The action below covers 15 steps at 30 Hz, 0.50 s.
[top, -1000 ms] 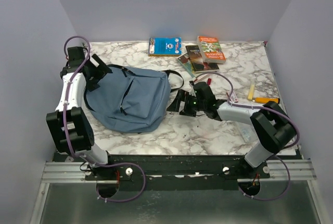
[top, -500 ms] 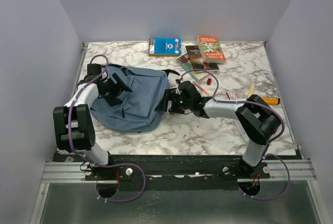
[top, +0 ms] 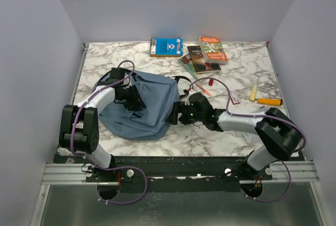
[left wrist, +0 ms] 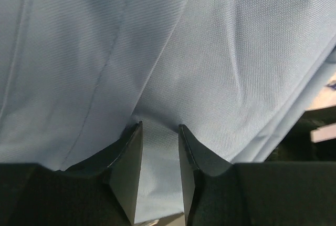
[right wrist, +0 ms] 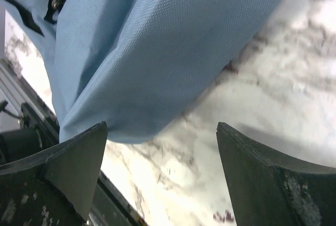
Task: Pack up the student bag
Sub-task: Move the student bag to the center of the board, then unzip the student bag at the center of the board.
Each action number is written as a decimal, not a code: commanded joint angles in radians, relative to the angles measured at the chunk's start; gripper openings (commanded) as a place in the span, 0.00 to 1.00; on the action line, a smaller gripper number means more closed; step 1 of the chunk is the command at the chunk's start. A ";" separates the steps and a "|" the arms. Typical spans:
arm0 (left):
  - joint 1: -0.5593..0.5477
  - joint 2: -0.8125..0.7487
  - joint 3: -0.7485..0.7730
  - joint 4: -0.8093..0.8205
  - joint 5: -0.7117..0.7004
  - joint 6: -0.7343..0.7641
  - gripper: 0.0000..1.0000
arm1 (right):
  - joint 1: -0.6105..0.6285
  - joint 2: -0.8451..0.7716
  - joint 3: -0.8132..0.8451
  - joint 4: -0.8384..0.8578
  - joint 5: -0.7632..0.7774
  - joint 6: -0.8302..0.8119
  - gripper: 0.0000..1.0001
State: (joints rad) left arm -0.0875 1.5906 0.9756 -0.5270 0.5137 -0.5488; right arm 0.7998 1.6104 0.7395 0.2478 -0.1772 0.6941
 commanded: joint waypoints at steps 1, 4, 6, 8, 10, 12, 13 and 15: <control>-0.109 -0.053 0.036 -0.109 -0.162 0.112 0.35 | 0.039 -0.137 -0.115 -0.008 0.011 -0.020 0.87; -0.120 -0.135 0.058 -0.113 -0.244 0.121 0.47 | 0.041 -0.239 -0.165 -0.069 0.056 -0.019 0.88; -0.122 -0.176 0.078 -0.119 -0.305 0.136 0.71 | 0.042 -0.289 -0.164 -0.130 0.095 -0.030 0.88; -0.121 -0.180 0.122 -0.149 -0.342 0.156 0.81 | 0.041 -0.323 -0.150 -0.167 0.108 -0.037 0.90; -0.125 -0.146 0.187 -0.197 -0.365 0.173 0.84 | 0.040 -0.326 -0.132 -0.156 0.093 -0.028 0.93; -0.137 -0.080 0.248 -0.245 -0.367 0.195 0.84 | 0.041 -0.302 -0.110 -0.115 0.071 0.003 0.95; -0.143 -0.052 0.270 -0.261 -0.377 0.199 0.84 | 0.041 -0.283 -0.087 -0.110 0.069 0.018 0.95; -0.149 0.002 0.291 -0.284 -0.372 0.208 0.81 | 0.041 -0.236 -0.038 -0.103 0.044 0.022 0.95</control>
State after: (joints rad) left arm -0.2176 1.4822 1.2137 -0.7063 0.2070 -0.3943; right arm 0.8379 1.3106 0.6121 0.1326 -0.1219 0.6910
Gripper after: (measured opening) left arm 0.839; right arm 0.949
